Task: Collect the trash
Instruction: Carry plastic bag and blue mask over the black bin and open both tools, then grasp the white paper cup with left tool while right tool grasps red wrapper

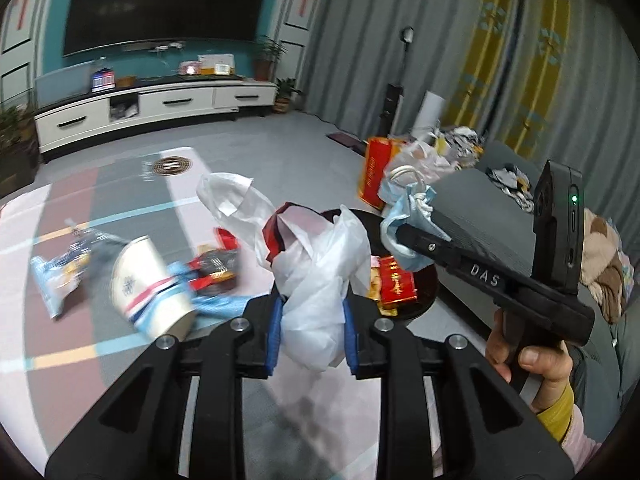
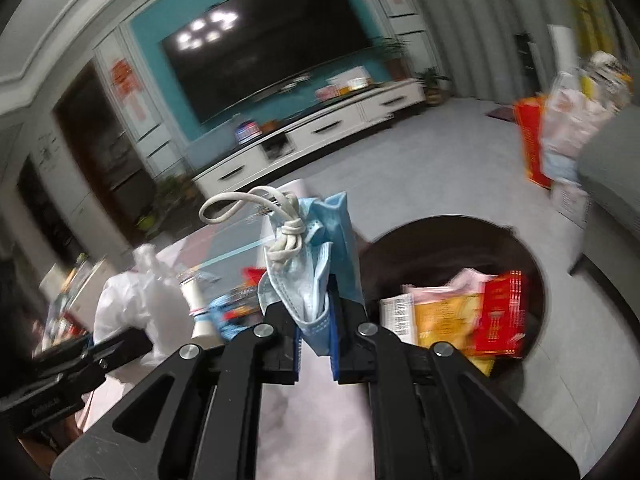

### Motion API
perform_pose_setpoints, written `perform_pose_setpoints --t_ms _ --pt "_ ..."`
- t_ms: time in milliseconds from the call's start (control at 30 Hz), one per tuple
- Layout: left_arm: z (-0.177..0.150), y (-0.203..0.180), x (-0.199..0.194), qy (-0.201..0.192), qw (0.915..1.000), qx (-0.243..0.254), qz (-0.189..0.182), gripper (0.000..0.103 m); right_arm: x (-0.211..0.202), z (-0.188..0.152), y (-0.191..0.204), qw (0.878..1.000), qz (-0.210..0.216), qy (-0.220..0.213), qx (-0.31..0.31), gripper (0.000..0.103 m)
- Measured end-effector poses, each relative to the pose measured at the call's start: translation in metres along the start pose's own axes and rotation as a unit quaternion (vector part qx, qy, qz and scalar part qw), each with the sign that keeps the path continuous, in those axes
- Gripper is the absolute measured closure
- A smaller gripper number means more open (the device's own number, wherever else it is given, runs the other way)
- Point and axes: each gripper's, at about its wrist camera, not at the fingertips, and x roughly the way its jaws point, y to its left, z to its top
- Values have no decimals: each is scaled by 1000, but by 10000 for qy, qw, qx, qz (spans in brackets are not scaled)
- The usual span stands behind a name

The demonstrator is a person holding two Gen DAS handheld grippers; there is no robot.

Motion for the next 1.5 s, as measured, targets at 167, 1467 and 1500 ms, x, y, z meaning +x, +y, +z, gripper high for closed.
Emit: perform_pose_setpoints --t_ms 167,1467,1500 --pt "8 -33 39 252 9992 234 -216 76 -2 3 -47 9974 -279 47 663 91" --pt "-29 50 -17 -207 9931 -539 1023 13 25 0 -33 9961 2 502 727 41" --pt "-32 61 -23 -229 9906 -613 1203 13 25 -1 -24 9968 41 536 595 41"
